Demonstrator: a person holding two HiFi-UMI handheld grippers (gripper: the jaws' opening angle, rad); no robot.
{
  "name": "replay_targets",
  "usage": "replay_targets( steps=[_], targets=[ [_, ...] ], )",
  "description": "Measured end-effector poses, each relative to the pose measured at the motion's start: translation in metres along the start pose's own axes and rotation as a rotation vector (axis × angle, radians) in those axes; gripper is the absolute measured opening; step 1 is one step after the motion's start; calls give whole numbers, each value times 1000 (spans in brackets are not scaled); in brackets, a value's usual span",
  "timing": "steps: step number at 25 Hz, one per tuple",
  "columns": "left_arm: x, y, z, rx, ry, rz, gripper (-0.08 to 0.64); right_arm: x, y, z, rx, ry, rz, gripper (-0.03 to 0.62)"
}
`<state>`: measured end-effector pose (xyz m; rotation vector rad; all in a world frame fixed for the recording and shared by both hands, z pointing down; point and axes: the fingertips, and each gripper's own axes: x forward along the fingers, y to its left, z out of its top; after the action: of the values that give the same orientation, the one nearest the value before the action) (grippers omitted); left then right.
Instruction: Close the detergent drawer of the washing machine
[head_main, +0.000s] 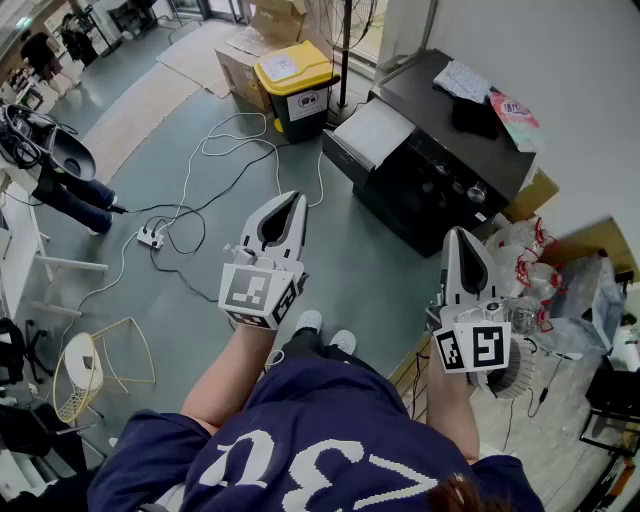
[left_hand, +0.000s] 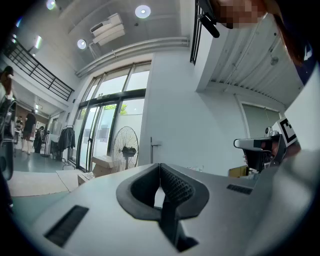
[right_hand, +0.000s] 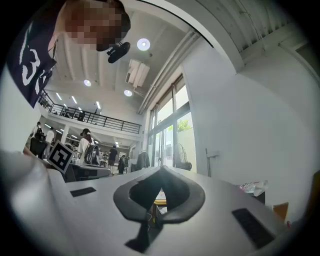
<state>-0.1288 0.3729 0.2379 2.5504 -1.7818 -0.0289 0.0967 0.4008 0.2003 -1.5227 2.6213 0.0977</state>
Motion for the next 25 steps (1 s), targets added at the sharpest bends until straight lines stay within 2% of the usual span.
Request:
replay_targets(
  steps=[17,25],
  targets=[
    [6,-20,1,-7,-15,-9,20,-16,-14,5,42,-33,13,15],
    [30,-18,-2,-9,-11,-20,20,1,-22,0,48,-32,10,15]
  ],
)
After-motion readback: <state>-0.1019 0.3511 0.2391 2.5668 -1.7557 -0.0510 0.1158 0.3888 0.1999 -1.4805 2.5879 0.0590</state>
